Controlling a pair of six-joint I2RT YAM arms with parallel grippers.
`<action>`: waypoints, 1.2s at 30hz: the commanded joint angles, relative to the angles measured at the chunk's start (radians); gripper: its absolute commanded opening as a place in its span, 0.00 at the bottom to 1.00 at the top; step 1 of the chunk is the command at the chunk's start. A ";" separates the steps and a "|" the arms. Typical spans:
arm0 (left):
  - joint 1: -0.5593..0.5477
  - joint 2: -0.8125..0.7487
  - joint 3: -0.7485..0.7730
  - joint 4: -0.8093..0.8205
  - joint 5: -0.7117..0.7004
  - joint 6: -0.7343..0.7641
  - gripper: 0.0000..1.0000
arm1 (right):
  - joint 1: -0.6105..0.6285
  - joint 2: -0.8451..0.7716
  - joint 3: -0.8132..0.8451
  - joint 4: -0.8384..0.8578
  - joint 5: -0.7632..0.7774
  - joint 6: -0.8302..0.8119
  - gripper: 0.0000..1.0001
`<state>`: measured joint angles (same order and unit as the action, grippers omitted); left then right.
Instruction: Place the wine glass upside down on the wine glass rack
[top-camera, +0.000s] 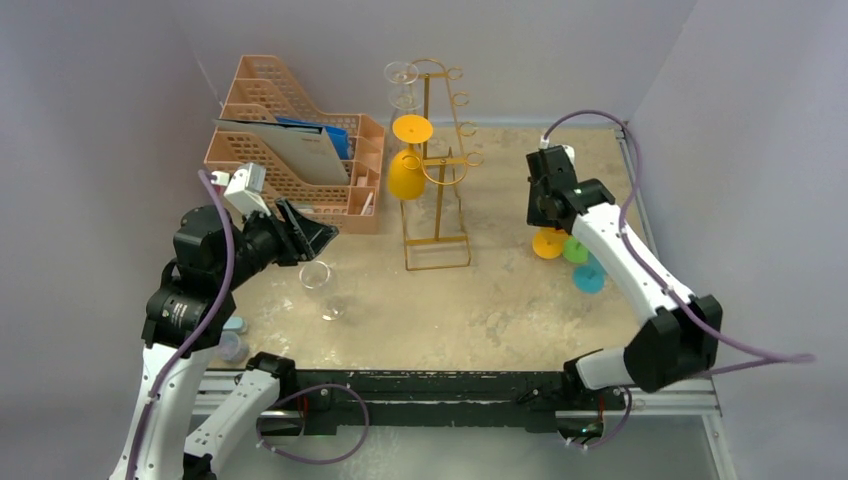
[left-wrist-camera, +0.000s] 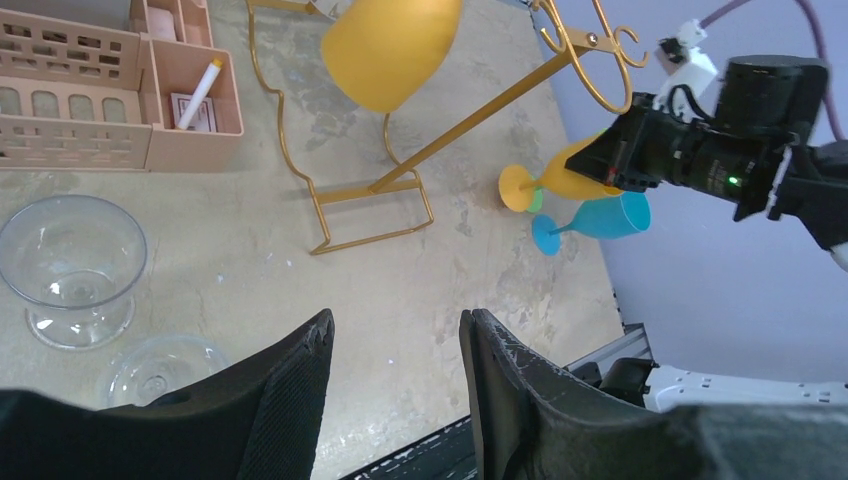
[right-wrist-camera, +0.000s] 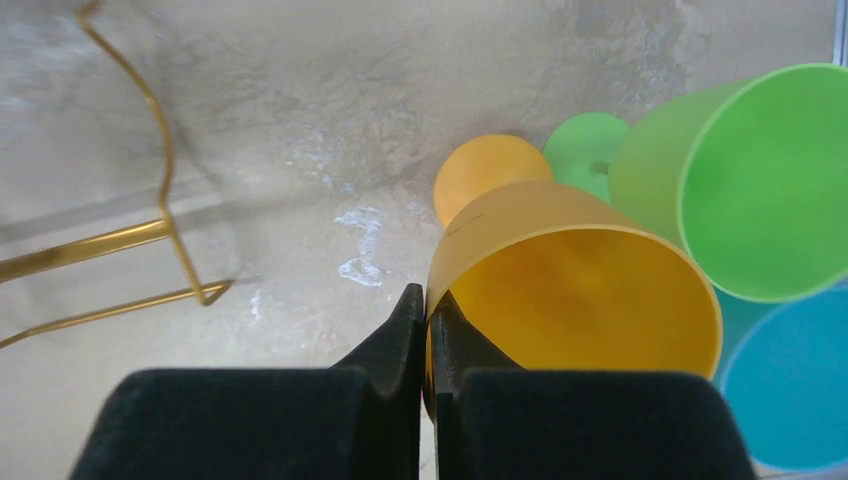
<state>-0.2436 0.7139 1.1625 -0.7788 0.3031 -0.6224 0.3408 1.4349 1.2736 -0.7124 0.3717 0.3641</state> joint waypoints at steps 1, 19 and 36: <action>-0.003 -0.003 0.000 0.035 0.014 -0.028 0.48 | 0.036 -0.147 0.010 -0.003 0.009 0.008 0.00; -0.003 -0.013 0.010 0.033 0.011 -0.116 0.56 | 0.180 -0.414 -0.073 0.073 -0.593 0.177 0.00; -0.003 0.003 0.068 -0.094 0.021 -0.227 0.71 | 0.801 -0.340 -0.044 0.496 -0.207 -0.074 0.00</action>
<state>-0.2436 0.7353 1.1763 -0.8593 0.3111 -0.7918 1.0519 1.0626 1.1572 -0.3813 -0.0063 0.4286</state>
